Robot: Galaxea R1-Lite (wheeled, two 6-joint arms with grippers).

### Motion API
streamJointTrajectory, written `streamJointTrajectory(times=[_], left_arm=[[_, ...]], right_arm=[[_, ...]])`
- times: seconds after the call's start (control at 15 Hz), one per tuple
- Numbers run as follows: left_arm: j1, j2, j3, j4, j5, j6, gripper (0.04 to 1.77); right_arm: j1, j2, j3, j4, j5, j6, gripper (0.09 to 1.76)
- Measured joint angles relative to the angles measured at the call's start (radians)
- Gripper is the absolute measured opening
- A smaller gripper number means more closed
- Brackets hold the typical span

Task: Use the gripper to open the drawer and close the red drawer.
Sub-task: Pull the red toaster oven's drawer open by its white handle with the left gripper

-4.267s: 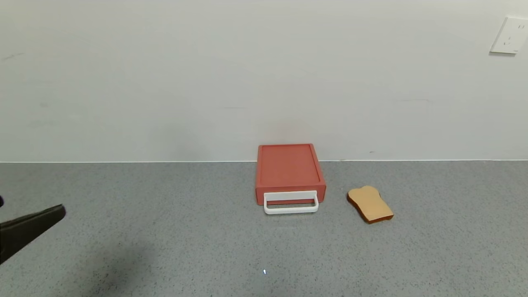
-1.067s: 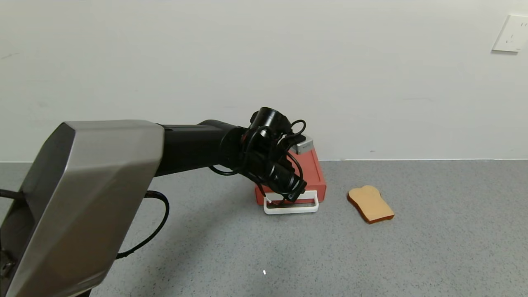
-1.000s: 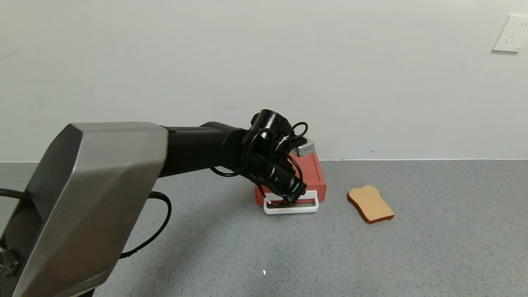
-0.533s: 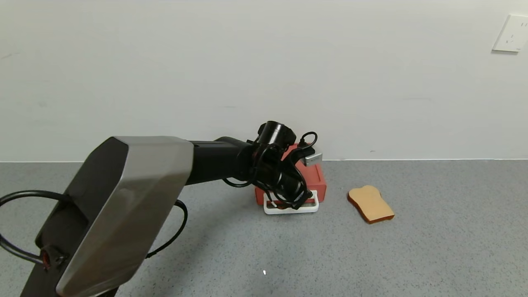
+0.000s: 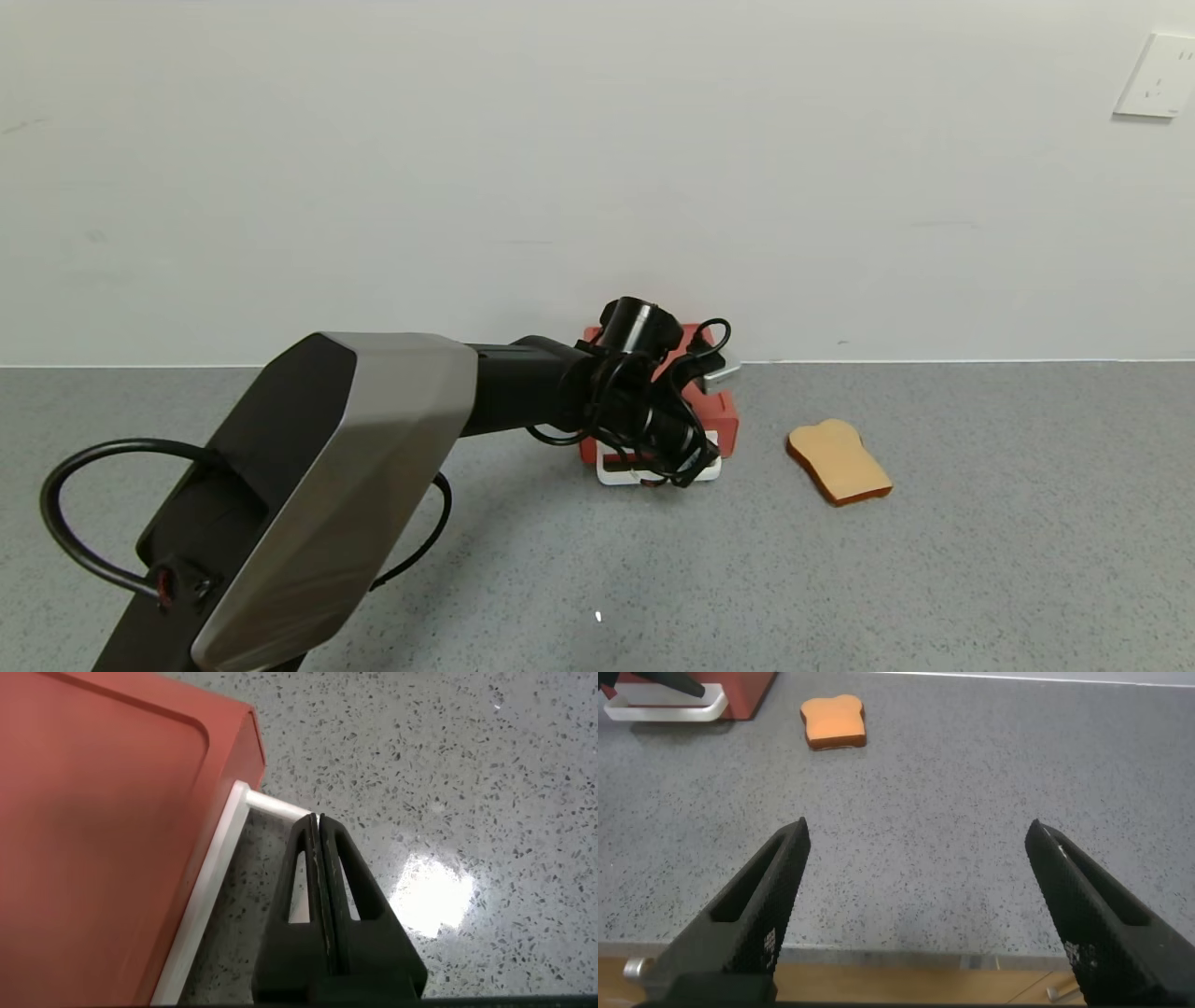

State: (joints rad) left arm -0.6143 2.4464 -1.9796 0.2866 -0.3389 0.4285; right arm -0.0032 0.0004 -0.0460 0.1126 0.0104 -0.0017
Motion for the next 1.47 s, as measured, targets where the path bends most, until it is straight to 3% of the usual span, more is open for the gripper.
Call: streamJointTrajectory(times=[0.2,0.67,1.47], left_arm=[[0.004,0.005,0.0,-0.001,0.007,0.015,0.11],[0.005,0.017,-0.001,-0.009,0.098,0.066,0.11],[0.004,0.032,-0.004,0.046,0.146,0.075,0.11]], right_arm=[[0.0,0.0,0.0,0.0,0.0,0.0,1.7],[0.0,0.0,0.0,0.0,0.0,0.001,1.7],[0.0,0.0,0.001,-0.001,0.0,0.0,1.7]])
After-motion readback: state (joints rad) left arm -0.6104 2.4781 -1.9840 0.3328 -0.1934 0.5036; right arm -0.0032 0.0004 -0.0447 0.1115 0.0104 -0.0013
